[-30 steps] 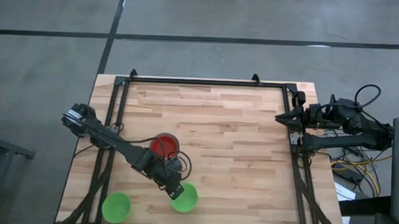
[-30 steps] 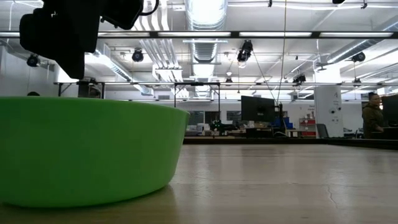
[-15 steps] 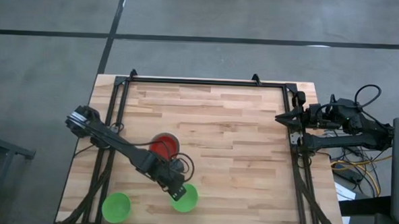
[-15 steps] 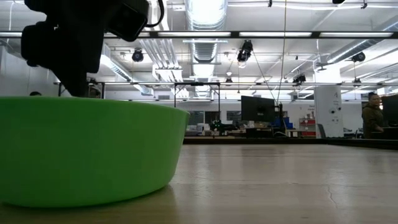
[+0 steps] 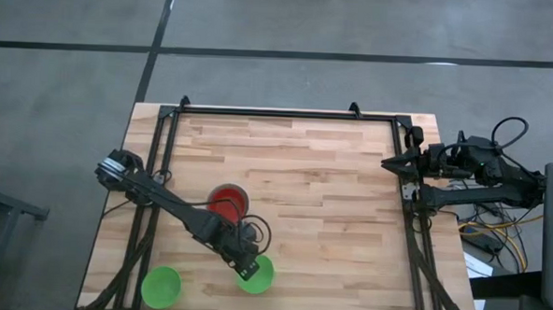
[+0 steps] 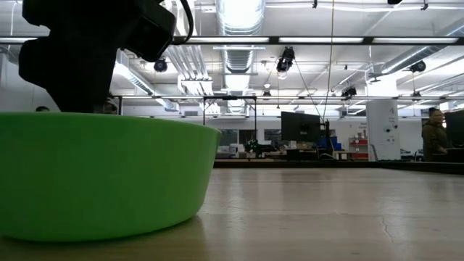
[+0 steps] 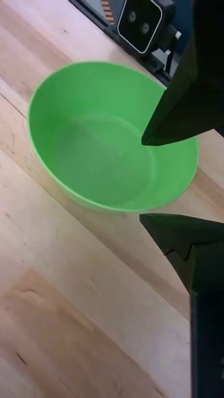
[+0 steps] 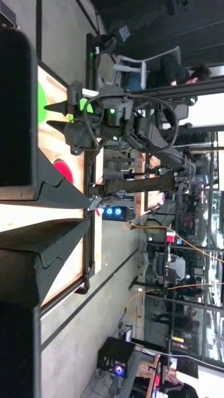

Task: Nest bowls inside each other
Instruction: Stack the right green bowl on top of the green bowl

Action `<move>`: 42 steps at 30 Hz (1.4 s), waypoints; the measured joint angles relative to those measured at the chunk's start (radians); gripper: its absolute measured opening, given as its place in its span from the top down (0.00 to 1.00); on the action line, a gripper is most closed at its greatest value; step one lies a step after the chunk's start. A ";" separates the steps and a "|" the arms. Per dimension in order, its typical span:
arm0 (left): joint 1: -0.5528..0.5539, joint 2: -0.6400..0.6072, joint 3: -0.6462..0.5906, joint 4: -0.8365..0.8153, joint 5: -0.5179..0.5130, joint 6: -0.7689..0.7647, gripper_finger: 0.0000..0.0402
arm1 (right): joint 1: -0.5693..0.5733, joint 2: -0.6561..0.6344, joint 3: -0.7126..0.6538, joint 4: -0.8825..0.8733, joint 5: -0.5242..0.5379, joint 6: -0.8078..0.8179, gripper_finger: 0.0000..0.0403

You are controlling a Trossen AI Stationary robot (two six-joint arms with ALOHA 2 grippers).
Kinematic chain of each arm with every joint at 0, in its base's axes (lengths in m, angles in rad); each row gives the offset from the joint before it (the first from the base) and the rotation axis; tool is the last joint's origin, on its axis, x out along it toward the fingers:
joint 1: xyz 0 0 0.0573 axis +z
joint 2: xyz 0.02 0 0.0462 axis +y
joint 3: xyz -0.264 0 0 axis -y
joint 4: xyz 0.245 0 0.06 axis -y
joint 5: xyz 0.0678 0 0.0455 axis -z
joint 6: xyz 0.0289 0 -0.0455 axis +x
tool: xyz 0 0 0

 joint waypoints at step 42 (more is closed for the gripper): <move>0.000 0.074 0.000 0.046 0.070 -0.006 0.84 | 0.000 0.000 0.000 0.000 0.000 0.000 0.92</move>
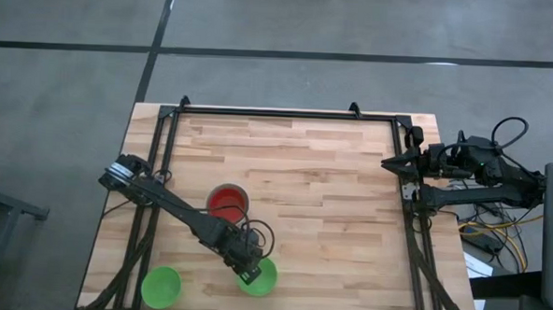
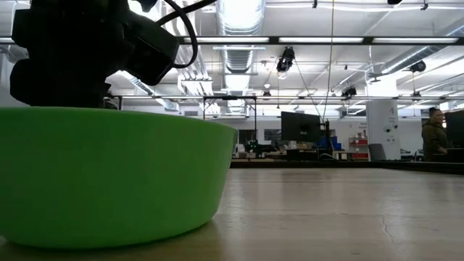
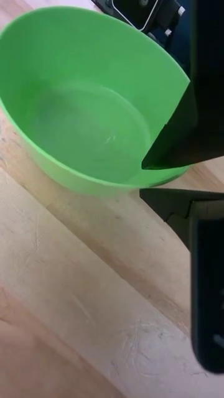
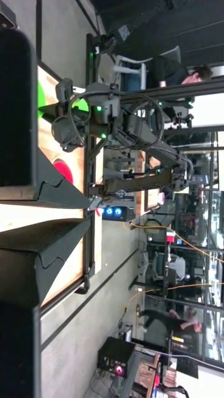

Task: Nest bowls inside each other
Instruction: Stack the right green bowl on top of the green bowl

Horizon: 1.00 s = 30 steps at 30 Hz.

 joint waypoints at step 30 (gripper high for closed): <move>0.024 -0.046 -0.006 -0.030 -0.017 0.035 0.99 | 0.000 0.000 0.000 0.000 0.000 0.000 0.92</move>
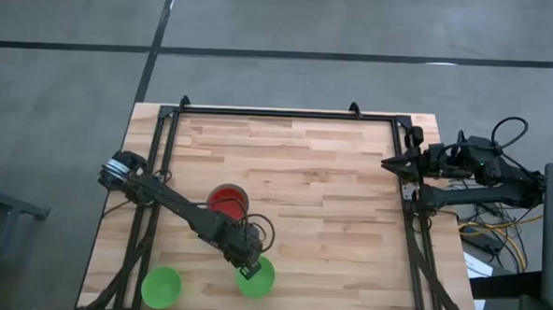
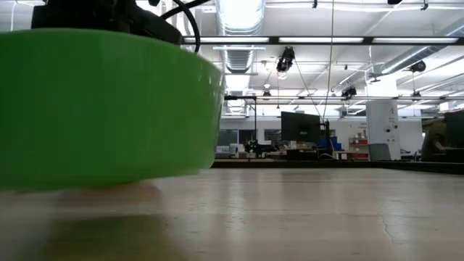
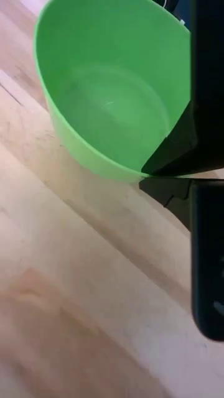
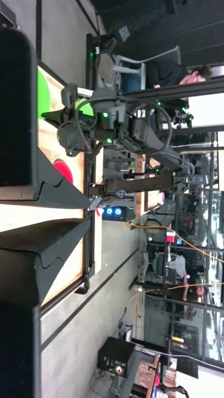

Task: Nest bowls inside each other
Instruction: Stack the right green bowl on top of the green bowl

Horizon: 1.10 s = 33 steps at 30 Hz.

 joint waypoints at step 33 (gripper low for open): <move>0.010 -0.234 -0.008 -0.276 -0.193 -0.003 1.00 | 0.000 0.000 0.000 0.000 0.000 0.000 0.92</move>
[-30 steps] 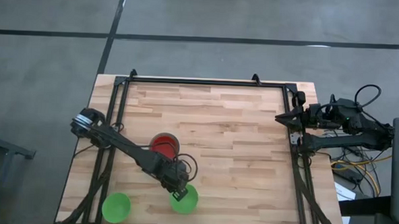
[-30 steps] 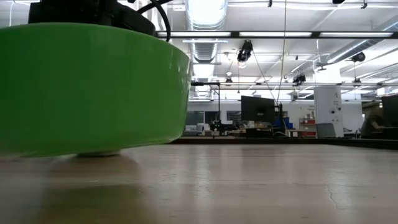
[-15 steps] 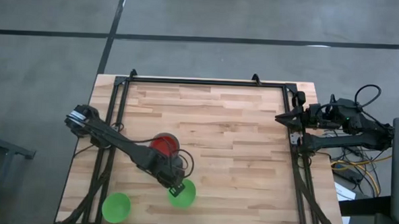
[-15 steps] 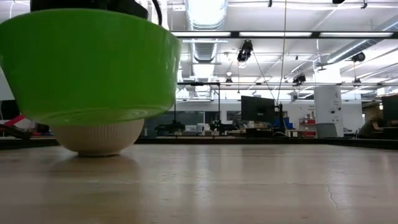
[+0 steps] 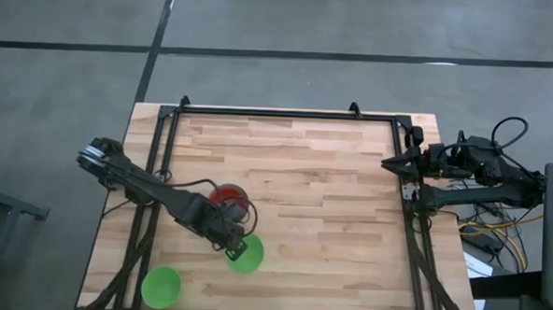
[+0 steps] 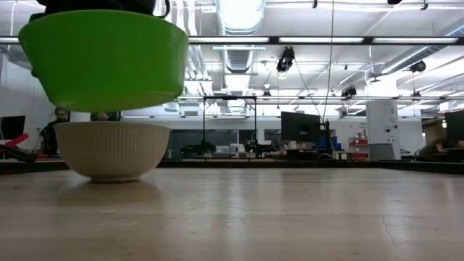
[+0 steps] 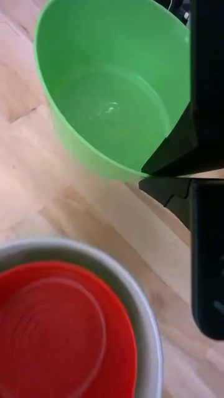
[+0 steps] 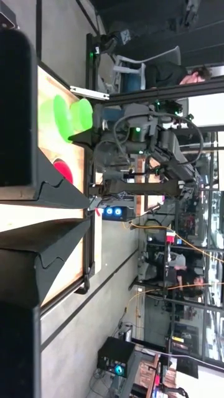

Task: Nest bowls inside each other
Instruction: Stack the right green bowl on top of the green bowl

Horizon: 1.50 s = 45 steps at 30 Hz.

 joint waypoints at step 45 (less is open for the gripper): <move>0.174 -0.314 -0.204 -0.102 -0.074 0.040 1.00 | 0.000 0.000 0.000 0.000 0.000 0.000 0.92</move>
